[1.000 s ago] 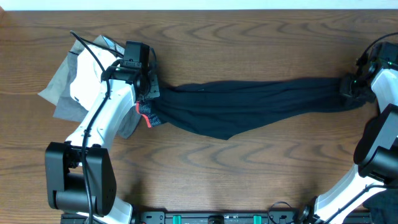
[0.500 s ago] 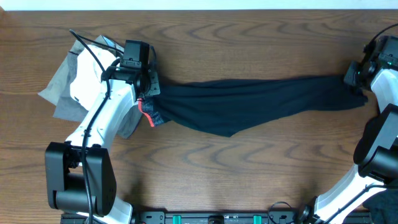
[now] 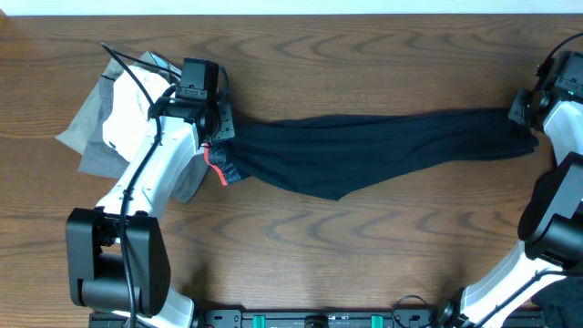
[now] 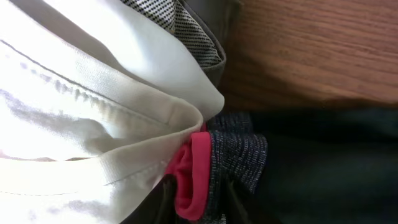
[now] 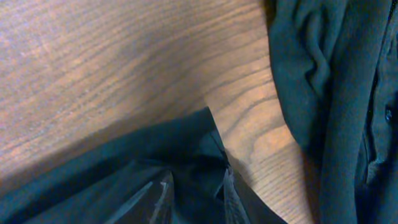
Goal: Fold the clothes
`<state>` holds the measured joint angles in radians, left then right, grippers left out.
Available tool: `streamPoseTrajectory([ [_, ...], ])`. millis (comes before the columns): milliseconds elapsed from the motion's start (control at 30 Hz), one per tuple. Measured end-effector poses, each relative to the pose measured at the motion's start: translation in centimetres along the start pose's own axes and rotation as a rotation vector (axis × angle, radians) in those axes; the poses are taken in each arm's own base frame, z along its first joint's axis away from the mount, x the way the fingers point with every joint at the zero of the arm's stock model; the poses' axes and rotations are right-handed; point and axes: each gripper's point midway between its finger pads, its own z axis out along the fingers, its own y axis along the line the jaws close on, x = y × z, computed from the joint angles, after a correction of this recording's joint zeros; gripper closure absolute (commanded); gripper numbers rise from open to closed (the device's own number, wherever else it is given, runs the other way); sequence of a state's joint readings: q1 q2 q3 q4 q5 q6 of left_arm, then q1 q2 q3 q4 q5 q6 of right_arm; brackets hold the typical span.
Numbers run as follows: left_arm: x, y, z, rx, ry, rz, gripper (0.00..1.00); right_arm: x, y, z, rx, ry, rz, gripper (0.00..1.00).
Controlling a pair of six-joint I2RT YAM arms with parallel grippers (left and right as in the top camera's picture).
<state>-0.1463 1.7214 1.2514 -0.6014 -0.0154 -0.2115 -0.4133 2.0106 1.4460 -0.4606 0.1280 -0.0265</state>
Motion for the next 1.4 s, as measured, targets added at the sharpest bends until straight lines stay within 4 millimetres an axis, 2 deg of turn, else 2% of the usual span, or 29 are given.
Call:
streamPoseTrajectory([
  [267,0.0,0.0,0.0,0.0,0.0,0.0,0.71,1.1,-0.3,0.0,-0.019,0.046,0.04,0.74],
  [400,0.0,0.0,0.0,0.0,-0.001,0.002,0.67,1.1,-0.1,-0.3,-0.042,0.045,0.058,0.75],
  [500,-0.1,0.0,-0.2,0.002,-0.007,0.0,0.66,-0.2,0.0,-1.9,-0.065,0.001,0.086,0.77],
  [667,-0.6,0.0,-1.7,0.01,-0.041,-0.003,0.63,-2.6,-0.3,-6.2,-0.083,-0.095,0.118,0.76],
  [733,-0.7,0.1,-2.6,0.01,-0.052,-0.004,0.63,-2.4,-0.4,-7.7,-0.088,-0.084,0.131,0.81],
  [800,-0.5,0.2,-3.5,0.009,-0.055,-0.004,0.65,-1.0,-0.4,-8.3,-0.089,-0.027,0.151,0.89],
  [833,-0.3,0.4,-3.8,0.006,-0.05,-0.004,0.68,-0.2,-0.3,-8.4,-0.09,0.009,0.154,0.96],
  [867,0.0,0.5,-4.3,0.004,-0.044,-0.004,0.74,0.8,-0.2,-8.3,-0.089,0.048,0.163,0.99],
  [967,1.2,0.8,-5.5,0.002,-0.009,0.003,0.9,3.3,0.0,-7.4,-0.081,0.157,0.207,0.99],
  [1033,1.9,0.7,-6.0,0.013,0.015,0.0,0.94,4.3,0.2,-6.4,-0.076,0.204,0.23,0.99],
  [1133,3.3,0.1,-6.3,0.054,0.076,0.004,0.94,5.6,0.4,-4.3,-0.066,0.261,0.266,0.99],
  [1267,4.5,-0.4,-6.4,0.092,0.127,0.003,0.94,5.1,0.6,-1.3,-0.062,0.23,0.309,0.99],
  [1400,5.1,-0.8,-6.5,0.109,0.152,0.005,0.94,1.8,-0.3,1.1,-0.063,0.083,0.352,0.99],
])
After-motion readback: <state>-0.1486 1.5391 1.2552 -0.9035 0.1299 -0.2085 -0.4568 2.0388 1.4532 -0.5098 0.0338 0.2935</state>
